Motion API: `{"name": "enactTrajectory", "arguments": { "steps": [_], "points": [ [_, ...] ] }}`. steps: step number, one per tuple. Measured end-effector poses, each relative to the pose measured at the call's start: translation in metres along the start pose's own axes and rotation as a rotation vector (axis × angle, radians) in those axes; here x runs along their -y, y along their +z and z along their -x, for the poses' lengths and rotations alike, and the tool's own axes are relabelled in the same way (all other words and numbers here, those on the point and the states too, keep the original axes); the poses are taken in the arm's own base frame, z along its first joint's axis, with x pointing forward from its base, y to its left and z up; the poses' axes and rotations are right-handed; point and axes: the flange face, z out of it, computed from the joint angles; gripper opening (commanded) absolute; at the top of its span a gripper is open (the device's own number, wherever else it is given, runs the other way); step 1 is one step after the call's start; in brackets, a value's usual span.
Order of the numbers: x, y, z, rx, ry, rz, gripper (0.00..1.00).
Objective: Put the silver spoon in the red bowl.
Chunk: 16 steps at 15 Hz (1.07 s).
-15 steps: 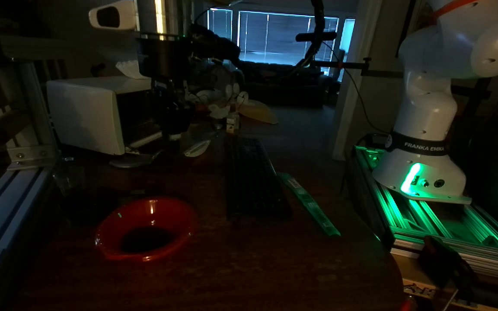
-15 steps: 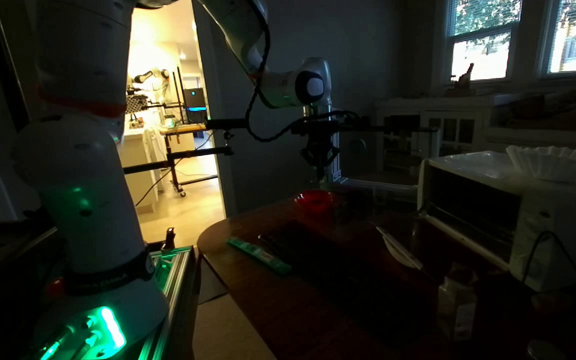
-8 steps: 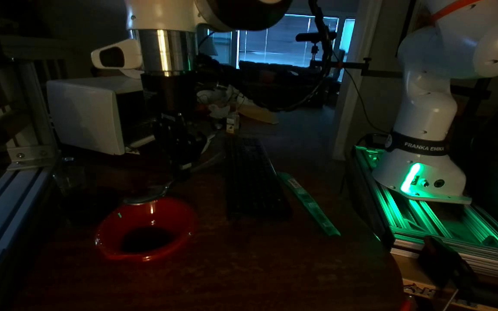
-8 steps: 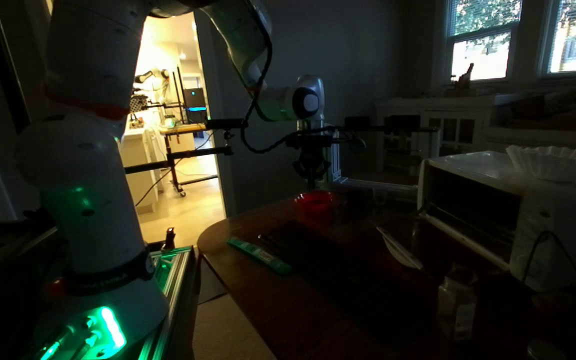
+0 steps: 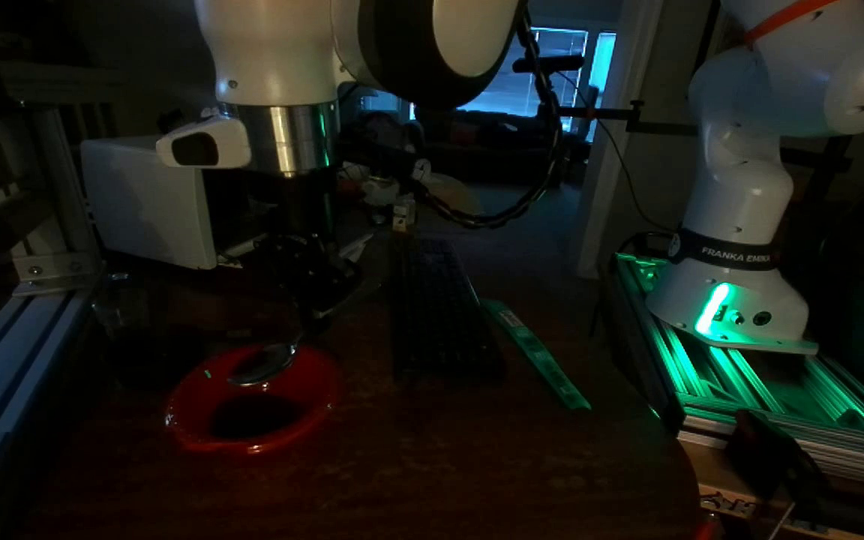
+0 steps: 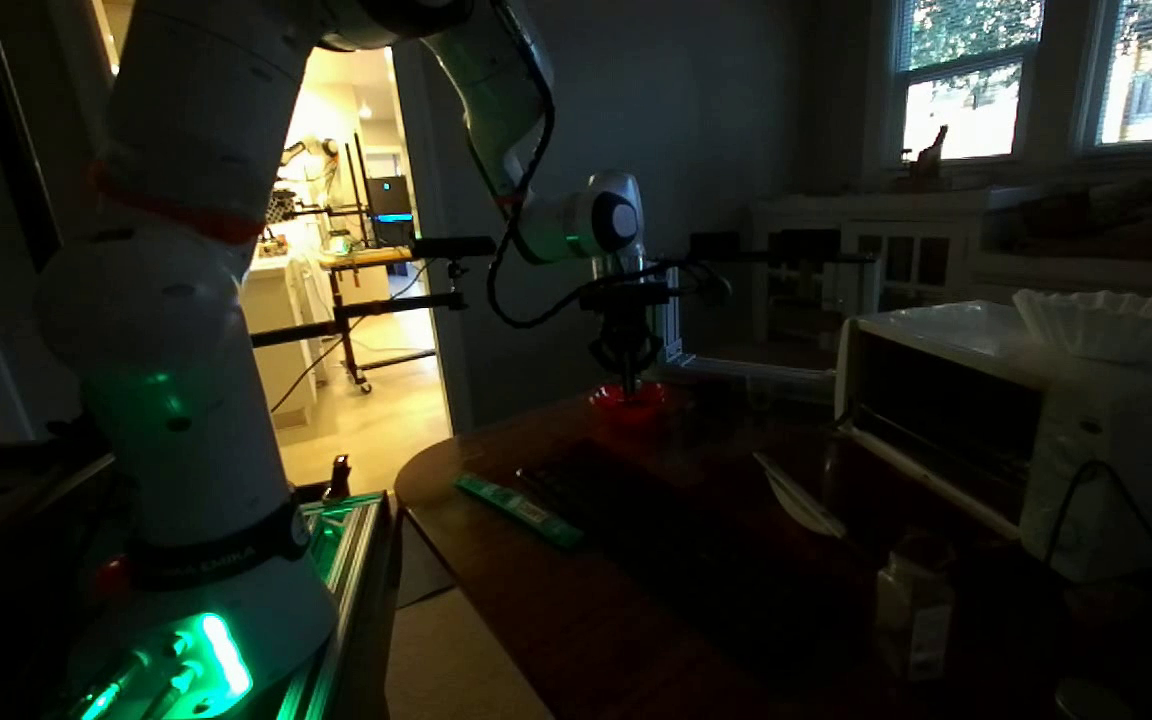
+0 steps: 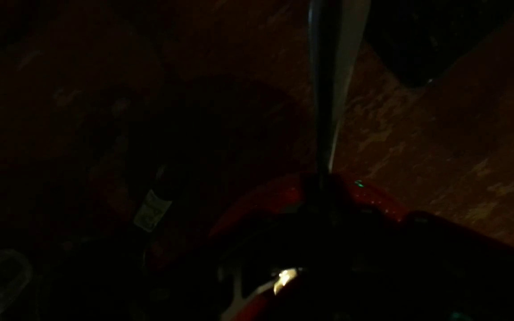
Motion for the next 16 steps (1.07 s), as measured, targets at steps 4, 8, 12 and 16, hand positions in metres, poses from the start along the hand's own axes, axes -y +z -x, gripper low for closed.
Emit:
{"name": "enactTrajectory", "arguments": {
  "steps": [4,8,12,16],
  "points": [
    [-0.002,0.001,-0.011,0.005,-0.044,0.037,0.02],
    [0.0,0.006,-0.018,0.016,-0.082,0.059,0.02],
    [0.002,0.015,-0.023,0.036,-0.123,0.072,0.02],
    [-0.001,0.02,-0.025,0.062,-0.161,0.083,0.02]
  ]
}}
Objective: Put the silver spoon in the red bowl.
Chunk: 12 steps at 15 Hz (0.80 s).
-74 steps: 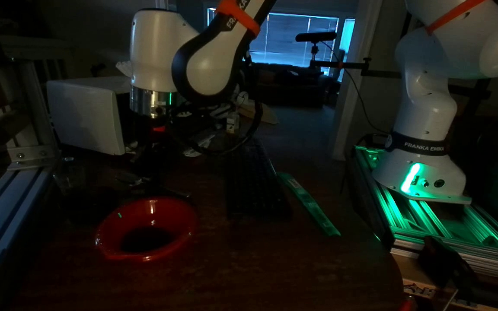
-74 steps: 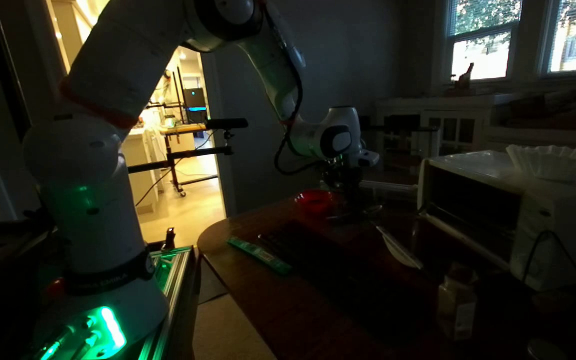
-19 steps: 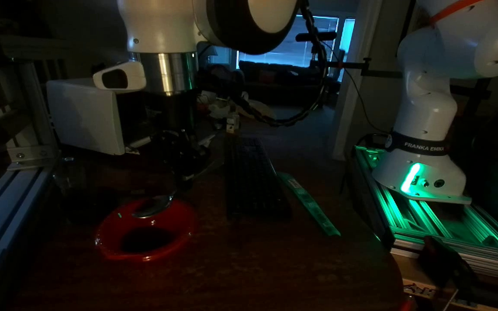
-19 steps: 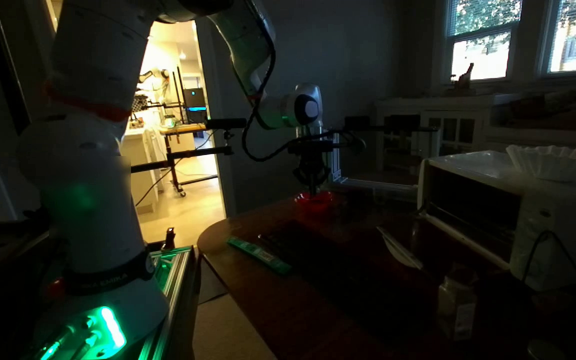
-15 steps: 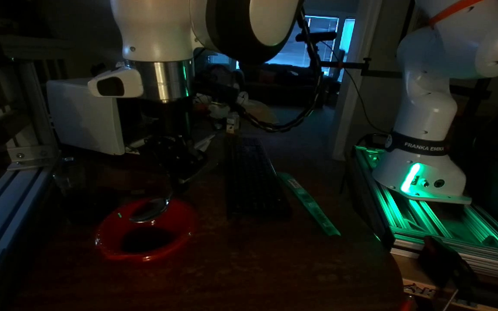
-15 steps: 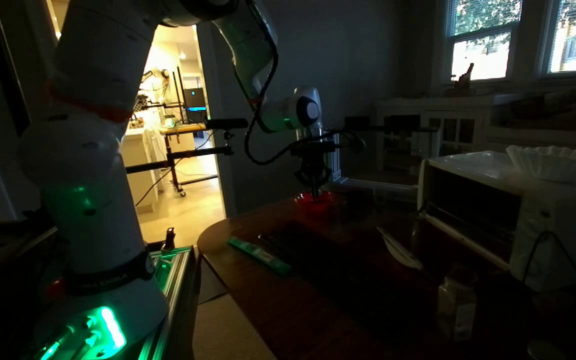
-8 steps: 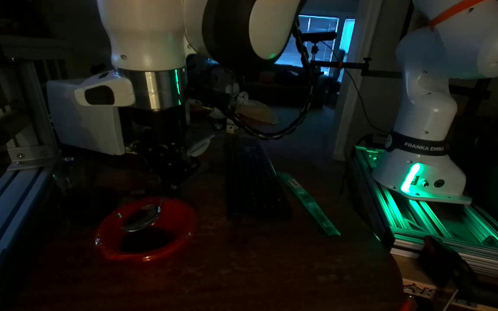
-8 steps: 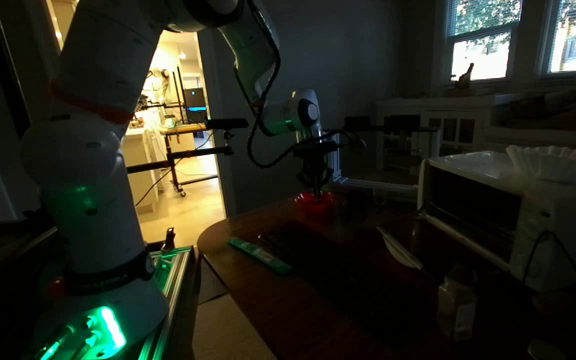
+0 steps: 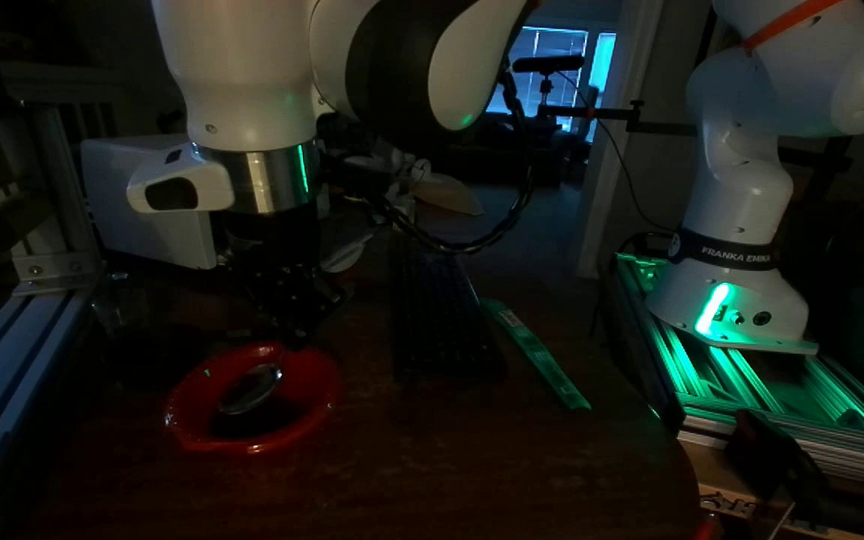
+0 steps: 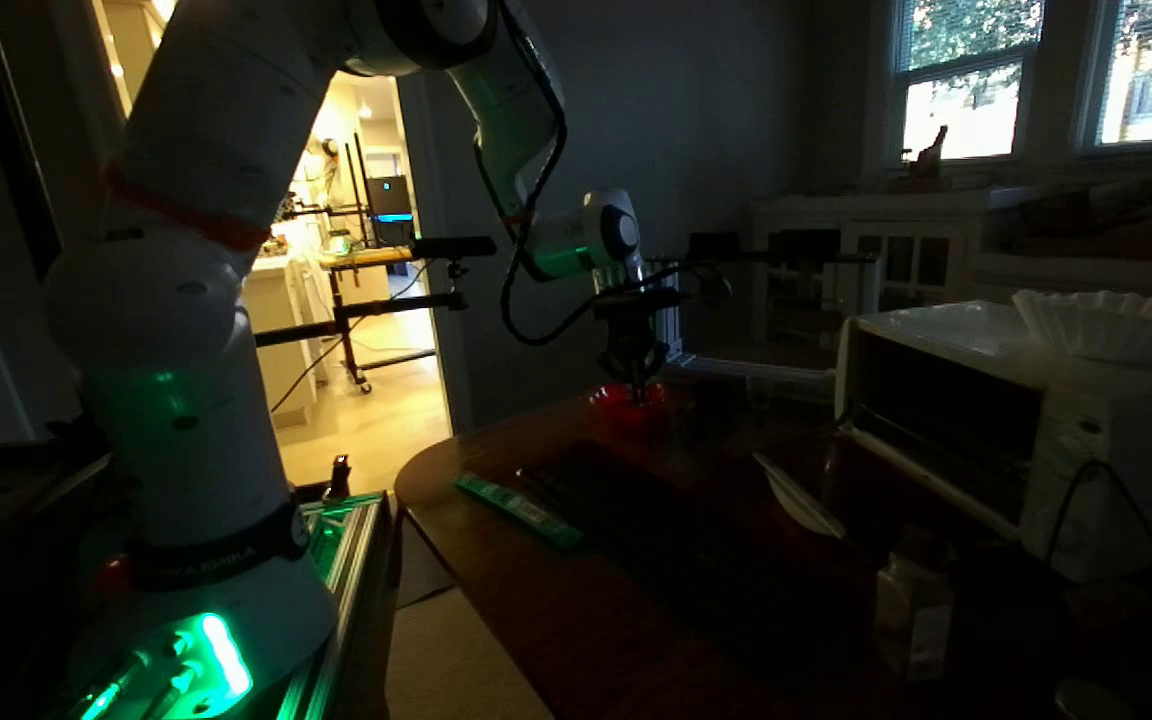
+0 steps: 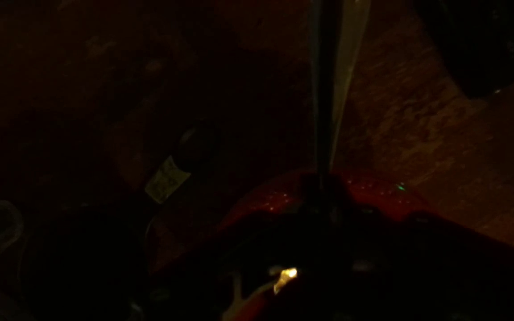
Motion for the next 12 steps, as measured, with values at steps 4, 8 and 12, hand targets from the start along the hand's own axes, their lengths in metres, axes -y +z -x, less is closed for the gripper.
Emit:
{"name": "enactTrajectory", "arguments": {
  "steps": [4,8,12],
  "points": [
    [-0.005,0.001,-0.001,0.031,-0.033,0.0,0.02],
    [-0.004,0.003,-0.006,0.049,-0.067,-0.007,0.02],
    [-0.002,0.005,-0.011,0.069,-0.1,-0.012,0.02]
  ]
}}
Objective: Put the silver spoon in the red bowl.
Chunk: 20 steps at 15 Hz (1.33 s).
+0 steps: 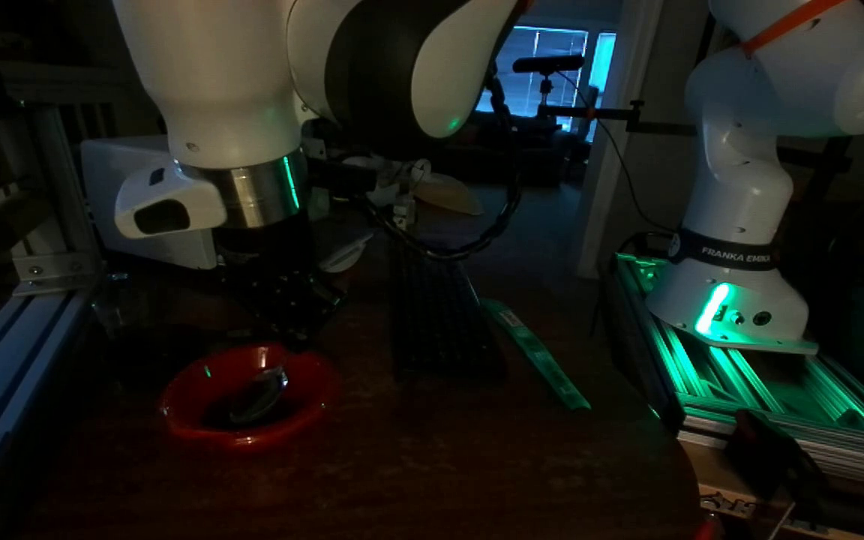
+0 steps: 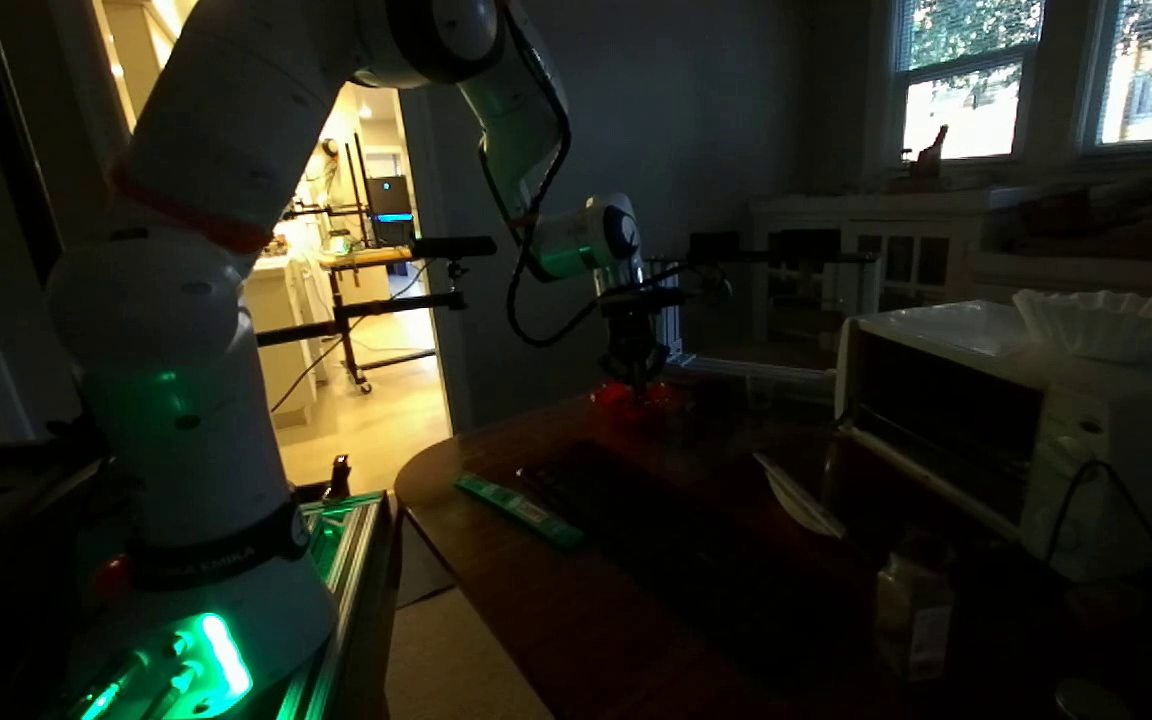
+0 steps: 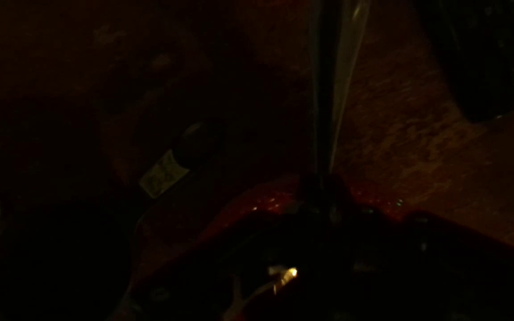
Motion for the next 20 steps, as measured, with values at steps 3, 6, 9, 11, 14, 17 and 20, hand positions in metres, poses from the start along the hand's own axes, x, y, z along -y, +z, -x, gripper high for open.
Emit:
{"name": "enactTrajectory", "arguments": {
  "steps": [3,6,9,11,14,17,20],
  "points": [
    [0.0,0.001,-0.003,0.01,-0.02,0.001,0.26],
    [-0.001,0.001,-0.005,0.019,-0.035,0.001,0.47],
    [-0.003,-0.004,-0.007,0.022,-0.044,0.006,0.72],
    [-0.005,-0.008,-0.009,0.017,-0.049,0.013,0.87],
    [-0.008,-0.017,-0.014,0.005,-0.054,0.027,1.0],
    [-0.011,-0.023,-0.016,-0.004,-0.056,0.036,1.0],
    [-0.013,-0.025,-0.017,-0.008,-0.058,0.041,1.0]
  ]
}}
